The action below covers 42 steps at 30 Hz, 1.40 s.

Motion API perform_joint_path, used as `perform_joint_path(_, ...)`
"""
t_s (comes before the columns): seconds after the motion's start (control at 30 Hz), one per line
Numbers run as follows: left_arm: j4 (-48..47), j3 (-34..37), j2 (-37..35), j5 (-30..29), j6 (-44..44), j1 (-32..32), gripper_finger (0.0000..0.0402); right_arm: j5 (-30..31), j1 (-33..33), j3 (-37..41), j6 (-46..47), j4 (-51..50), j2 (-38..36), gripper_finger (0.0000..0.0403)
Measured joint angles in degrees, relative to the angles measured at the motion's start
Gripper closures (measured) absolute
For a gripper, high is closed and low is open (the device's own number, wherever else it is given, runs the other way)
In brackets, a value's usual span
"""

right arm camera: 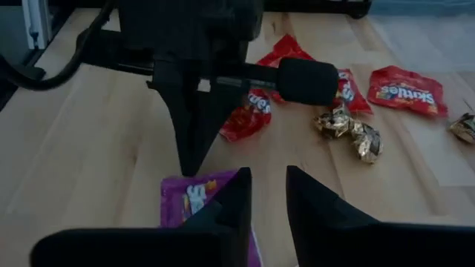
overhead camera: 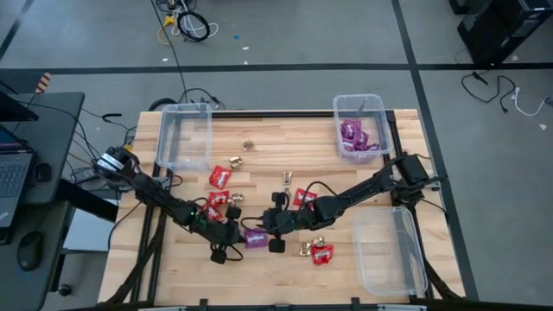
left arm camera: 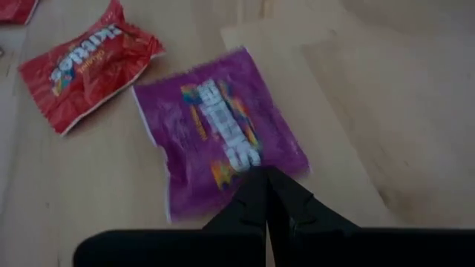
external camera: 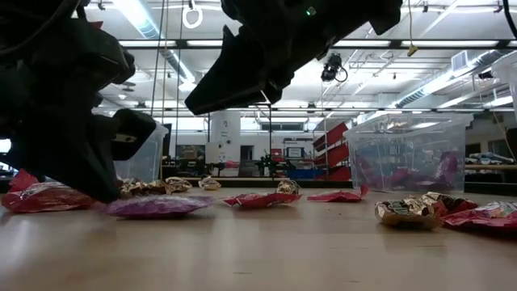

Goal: Sort candy
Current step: Put the purple candy into the top right transparent bin

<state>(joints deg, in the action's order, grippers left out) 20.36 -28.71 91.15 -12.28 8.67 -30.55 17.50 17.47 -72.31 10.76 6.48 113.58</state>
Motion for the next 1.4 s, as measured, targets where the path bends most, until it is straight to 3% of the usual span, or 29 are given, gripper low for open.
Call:
perform_joint_path(0.67,1.7,0.0,2.9,-3.1,2.6,0.0,0.0401,-1.0,0.8,0.0,6.0,-1.6,1.7,0.0215)
perform_joint_path(1.4,2.4,0.0,3.1,-3.6,3.4,0.0,0.0401,-2.4,0.9,0.2,5.6,1.1,8.9,0.0154)
